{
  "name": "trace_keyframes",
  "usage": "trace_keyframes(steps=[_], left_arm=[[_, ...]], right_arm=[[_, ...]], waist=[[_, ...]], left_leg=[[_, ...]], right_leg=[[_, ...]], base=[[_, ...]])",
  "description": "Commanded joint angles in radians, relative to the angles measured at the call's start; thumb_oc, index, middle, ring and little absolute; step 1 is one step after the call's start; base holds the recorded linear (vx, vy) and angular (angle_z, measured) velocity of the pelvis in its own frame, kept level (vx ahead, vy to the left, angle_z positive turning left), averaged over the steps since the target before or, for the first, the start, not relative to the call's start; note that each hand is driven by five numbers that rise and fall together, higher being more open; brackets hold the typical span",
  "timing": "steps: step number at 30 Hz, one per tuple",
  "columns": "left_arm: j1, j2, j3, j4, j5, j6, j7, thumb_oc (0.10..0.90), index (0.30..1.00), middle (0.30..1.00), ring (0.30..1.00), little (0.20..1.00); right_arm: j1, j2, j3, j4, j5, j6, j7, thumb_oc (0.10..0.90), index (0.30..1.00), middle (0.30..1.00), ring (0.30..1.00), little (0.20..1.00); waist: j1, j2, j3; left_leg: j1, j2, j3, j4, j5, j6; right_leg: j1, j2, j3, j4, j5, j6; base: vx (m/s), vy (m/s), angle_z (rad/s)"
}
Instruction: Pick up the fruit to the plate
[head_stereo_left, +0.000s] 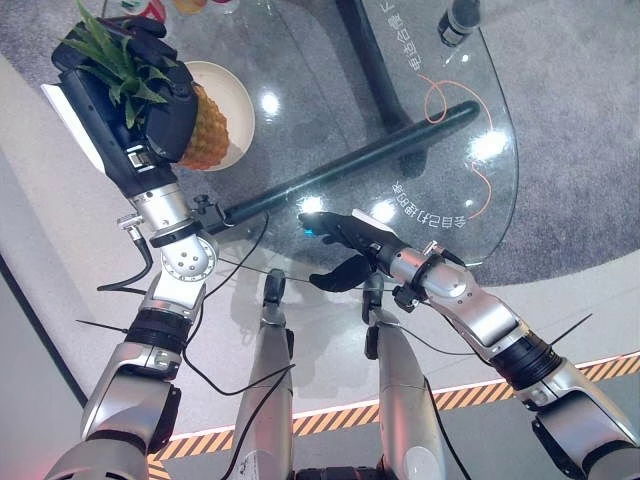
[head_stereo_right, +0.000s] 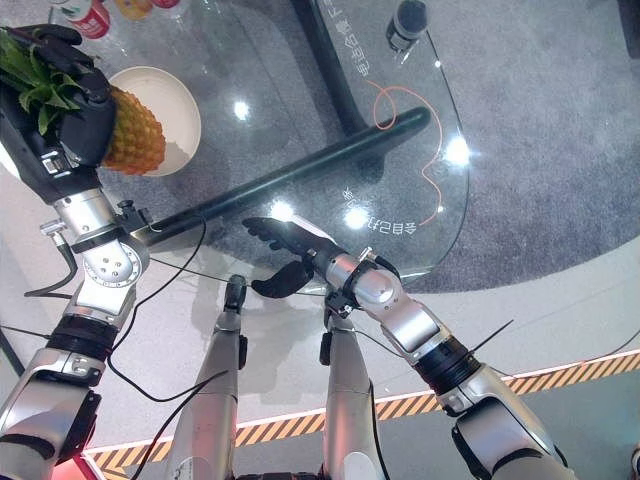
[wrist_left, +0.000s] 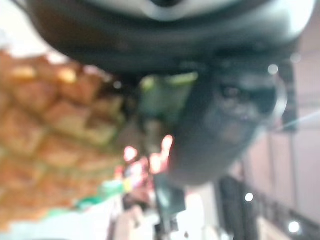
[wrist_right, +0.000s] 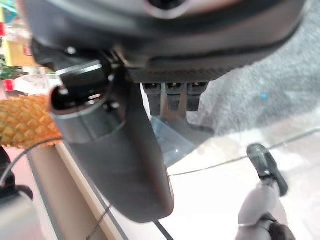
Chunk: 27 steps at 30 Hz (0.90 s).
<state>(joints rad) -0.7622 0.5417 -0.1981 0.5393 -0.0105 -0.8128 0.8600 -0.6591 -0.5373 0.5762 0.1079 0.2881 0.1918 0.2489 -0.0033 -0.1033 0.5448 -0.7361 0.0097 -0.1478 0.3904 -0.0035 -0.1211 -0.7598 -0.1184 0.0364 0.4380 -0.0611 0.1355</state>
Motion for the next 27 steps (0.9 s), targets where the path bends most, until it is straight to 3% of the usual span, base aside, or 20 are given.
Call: trace_keyframes(steps=[1, 13, 27], left_arm=[[-0.149, 0.046, 0.02, -0.056, 0.106, -0.088, 0.088, 0.1, 0.3, 0.3, 0.3, 0.2], [-0.241, 0.091, -0.037, 0.043, 0.122, -0.067, 0.164, 0.1, 0.3, 0.3, 0.3, 0.2], [-0.339, 0.156, -0.086, 0.135, 0.238, -0.015, 0.306, 0.1, 0.3, 0.3, 0.3, 0.2]], right_arm=[[-0.025, -0.006, 0.022, -0.062, 0.074, -0.018, 0.061, 0.8, 0.9, 0.9, 0.9, 0.9], [-0.052, -0.011, 0.055, -0.016, 0.097, -0.016, 0.07, 0.8, 0.9, 0.9, 0.9, 0.9], [-0.083, -0.022, 0.067, -0.019, 0.104, 0.004, 0.074, 0.8, 0.9, 0.9, 0.9, 0.9]], waist=[[-0.003, 0.046, -0.025], [-0.015, 0.037, -0.025], [-0.022, 0.028, -0.025]], left_leg=[[0.007, -0.116, 0.139, 0.016, -0.076, 0.124], [-0.079, -0.118, 0.149, 0.031, -0.069, 0.123], [-0.159, -0.119, 0.148, 0.051, -0.066, 0.12]], right_leg=[[-0.014, 0.104, -0.053, -0.066, 0.082, -0.023], [-0.104, 0.112, -0.06, -0.056, 0.102, -0.022], [-0.185, 0.114, -0.071, -0.047, 0.121, -0.021]], base=[[0.0, 0.06, -0.03], [-0.01, 0.063, 0.0], [0.0, 0.059, 0.01]])
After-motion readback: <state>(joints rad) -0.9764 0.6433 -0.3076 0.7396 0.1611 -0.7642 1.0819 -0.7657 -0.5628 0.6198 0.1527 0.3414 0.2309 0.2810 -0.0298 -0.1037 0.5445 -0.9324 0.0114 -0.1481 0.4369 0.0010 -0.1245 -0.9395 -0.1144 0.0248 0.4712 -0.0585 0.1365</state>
